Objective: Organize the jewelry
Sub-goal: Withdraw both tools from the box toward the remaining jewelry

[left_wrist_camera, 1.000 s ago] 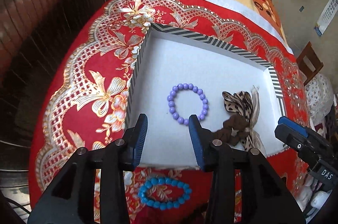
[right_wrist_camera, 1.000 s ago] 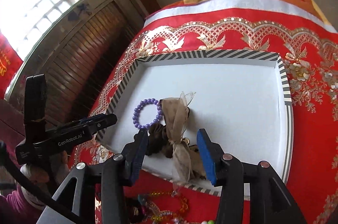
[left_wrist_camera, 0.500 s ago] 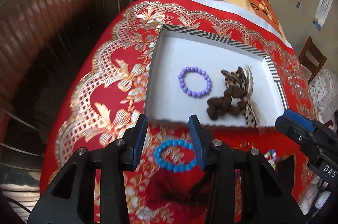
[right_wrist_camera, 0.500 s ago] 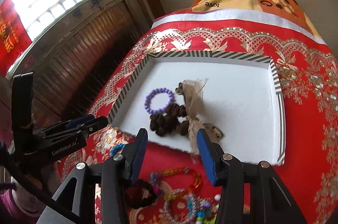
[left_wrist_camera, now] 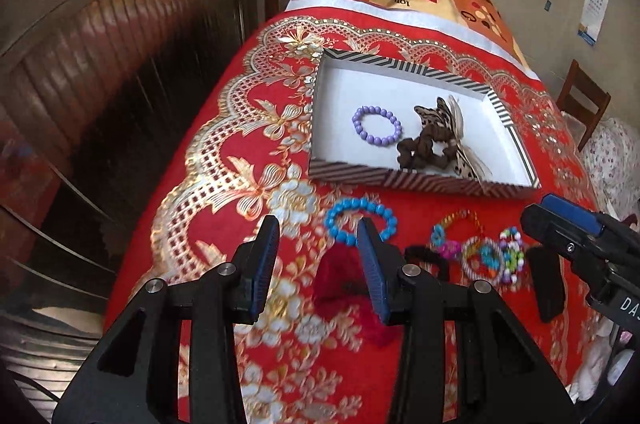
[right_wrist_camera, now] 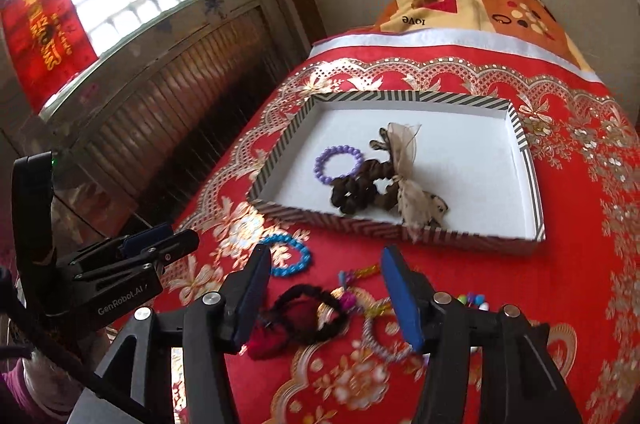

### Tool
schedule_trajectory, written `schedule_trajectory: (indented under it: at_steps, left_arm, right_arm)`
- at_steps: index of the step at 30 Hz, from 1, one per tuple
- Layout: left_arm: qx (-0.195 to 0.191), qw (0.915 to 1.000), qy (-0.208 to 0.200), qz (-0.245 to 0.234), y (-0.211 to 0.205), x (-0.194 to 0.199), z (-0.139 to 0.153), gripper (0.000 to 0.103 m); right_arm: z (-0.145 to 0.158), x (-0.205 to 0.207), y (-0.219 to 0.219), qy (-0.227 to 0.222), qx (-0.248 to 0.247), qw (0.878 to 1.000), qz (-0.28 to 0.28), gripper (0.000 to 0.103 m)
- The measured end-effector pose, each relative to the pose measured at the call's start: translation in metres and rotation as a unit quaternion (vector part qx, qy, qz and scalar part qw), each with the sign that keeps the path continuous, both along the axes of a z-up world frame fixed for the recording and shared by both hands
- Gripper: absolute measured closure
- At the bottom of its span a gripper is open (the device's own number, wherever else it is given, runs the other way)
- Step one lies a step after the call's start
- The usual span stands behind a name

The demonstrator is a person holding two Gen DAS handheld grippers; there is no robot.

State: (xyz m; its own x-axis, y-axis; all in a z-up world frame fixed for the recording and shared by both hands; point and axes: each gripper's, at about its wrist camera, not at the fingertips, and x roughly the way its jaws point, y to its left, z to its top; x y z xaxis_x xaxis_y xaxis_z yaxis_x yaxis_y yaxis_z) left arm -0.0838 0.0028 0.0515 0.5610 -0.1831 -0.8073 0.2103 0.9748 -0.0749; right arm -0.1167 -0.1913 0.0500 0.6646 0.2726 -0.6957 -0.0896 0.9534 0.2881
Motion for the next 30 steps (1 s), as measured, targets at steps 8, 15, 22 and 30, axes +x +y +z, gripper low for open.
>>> schedule_trajectory:
  at_steps: [8,15,22,30]
  left_arm:
    - [0.001,1.0,-0.004,-0.006,0.013,-0.033,0.002,0.063]
    - [0.001,0.9999,-0.001,-0.012,0.019,-0.052,0.001,0.063]
    - [-0.001,0.9999,0.008,-0.014,0.023,-0.061,-0.002,0.063]
    - [-0.027,0.9985,0.043,-0.02,0.033,-0.064,-0.018,0.063]
  right_arm:
    - [0.003,-0.036,0.014,-0.001,-0.007,1.0,-0.009,0.048]
    - [0.001,-0.058,0.018,0.002,-0.009,1.0,-0.018,0.048]
    - [-0.006,-0.073,0.014,0.011,-0.01,1.0,-0.025,0.048]
    - [-0.018,-0.084,0.0,0.025,-0.009,0.999,-0.037,0.048]
